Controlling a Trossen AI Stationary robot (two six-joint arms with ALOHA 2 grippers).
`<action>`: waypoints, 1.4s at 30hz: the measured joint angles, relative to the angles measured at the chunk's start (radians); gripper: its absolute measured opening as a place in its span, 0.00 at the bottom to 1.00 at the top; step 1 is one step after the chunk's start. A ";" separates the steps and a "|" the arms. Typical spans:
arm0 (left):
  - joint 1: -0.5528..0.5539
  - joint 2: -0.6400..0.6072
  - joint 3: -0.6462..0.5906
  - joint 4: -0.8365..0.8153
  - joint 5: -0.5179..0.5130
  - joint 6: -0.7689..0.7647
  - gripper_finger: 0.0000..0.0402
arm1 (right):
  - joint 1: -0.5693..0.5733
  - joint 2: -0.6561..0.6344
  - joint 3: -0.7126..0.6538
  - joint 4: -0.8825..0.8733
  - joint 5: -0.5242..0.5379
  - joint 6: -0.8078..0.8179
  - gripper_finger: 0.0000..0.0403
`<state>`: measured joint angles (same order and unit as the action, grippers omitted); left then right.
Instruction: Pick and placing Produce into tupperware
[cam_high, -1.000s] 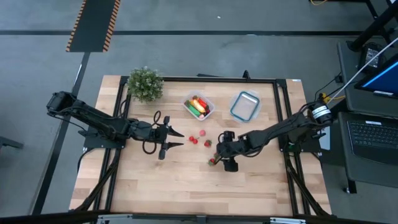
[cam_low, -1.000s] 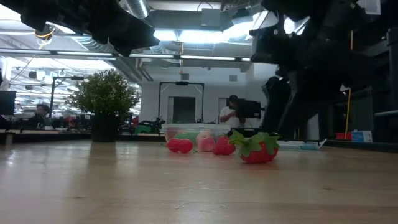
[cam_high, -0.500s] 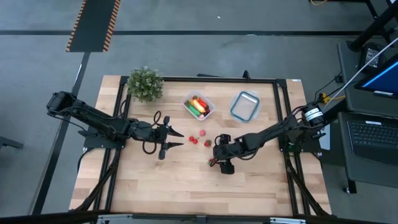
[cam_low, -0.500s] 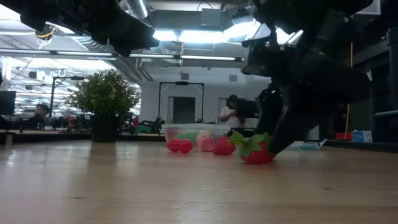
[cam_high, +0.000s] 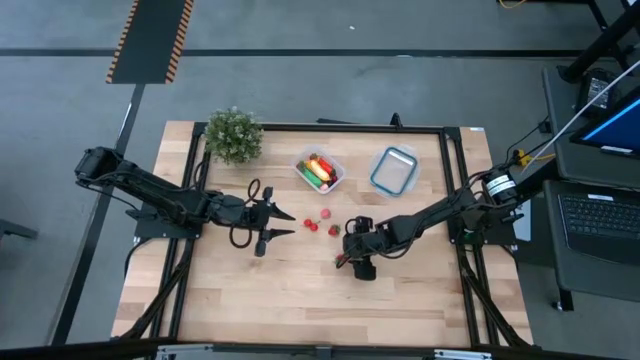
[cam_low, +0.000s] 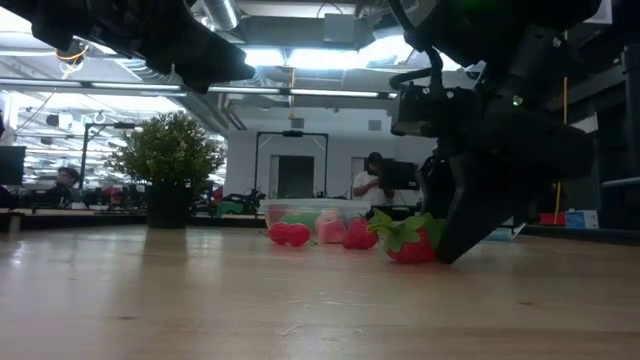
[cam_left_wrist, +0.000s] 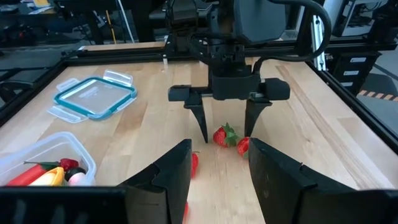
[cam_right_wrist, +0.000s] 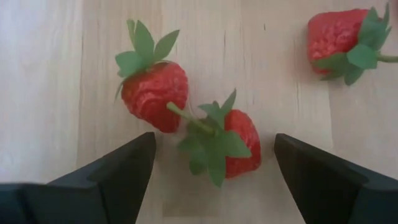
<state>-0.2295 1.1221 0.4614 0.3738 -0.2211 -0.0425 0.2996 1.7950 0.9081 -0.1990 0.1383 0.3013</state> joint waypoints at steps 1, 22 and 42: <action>0.000 0.000 0.000 0.001 0.000 0.000 0.38 | 0.000 0.000 0.000 0.000 0.002 0.008 0.82; 0.000 0.000 0.000 0.000 0.001 0.000 0.38 | 0.000 0.000 0.000 -0.003 -0.001 0.038 0.05; 0.000 0.000 0.000 0.001 0.001 -0.002 0.38 | -0.014 0.002 0.000 0.025 -0.005 0.088 0.62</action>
<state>-0.2295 1.1221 0.4614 0.3744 -0.2203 -0.0444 0.2856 1.7966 0.9077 -0.1742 0.1329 0.3895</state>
